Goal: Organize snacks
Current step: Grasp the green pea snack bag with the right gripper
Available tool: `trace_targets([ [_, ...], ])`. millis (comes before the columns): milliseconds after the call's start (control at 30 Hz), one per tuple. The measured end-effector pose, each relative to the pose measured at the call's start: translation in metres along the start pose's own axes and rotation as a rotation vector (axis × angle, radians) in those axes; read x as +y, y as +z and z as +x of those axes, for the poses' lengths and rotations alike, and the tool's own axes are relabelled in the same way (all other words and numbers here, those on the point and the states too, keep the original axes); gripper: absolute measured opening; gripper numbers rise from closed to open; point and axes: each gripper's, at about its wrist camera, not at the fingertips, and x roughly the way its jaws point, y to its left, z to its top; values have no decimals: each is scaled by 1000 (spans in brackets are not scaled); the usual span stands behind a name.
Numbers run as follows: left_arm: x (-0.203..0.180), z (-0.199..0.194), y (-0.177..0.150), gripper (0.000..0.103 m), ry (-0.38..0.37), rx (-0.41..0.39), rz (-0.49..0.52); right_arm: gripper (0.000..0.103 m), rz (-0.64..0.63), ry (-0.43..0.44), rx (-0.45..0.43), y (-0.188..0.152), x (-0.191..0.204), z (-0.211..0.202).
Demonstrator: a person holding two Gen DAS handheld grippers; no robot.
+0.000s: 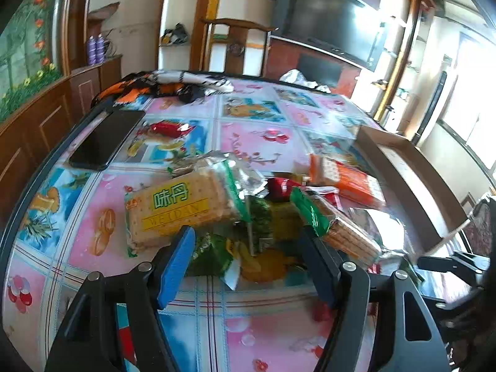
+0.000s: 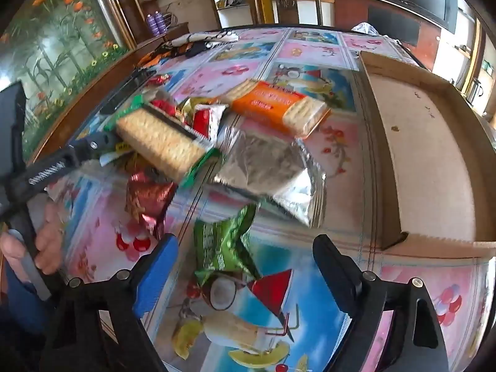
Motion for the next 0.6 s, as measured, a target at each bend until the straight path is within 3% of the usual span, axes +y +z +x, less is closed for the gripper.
trace_targets([
  [67, -5, -3, -3, 69, -19, 10, 28, 82, -4, 16, 12, -3, 2, 4],
  [200, -14, -6, -10, 69, -60, 47, 74, 76, -69, -15, -48, -5, 15, 8],
  [300, -22, -9, -17, 69, -106, 79, 109, 54, -122, -42, -78, -6, 24, 11],
  [333, -25, -10, -19, 69, -121, 91, 119, 43, -148, -66, -86, -6, 29, 11],
  [467, -41, -10, -30, 69, -178, 136, 181, 41, -106, -28, -105, -3, 18, 7],
  [600, -53, 0, -32, 70, -176, 177, 190, 41, -61, -10, -151, -8, 8, -1],
])
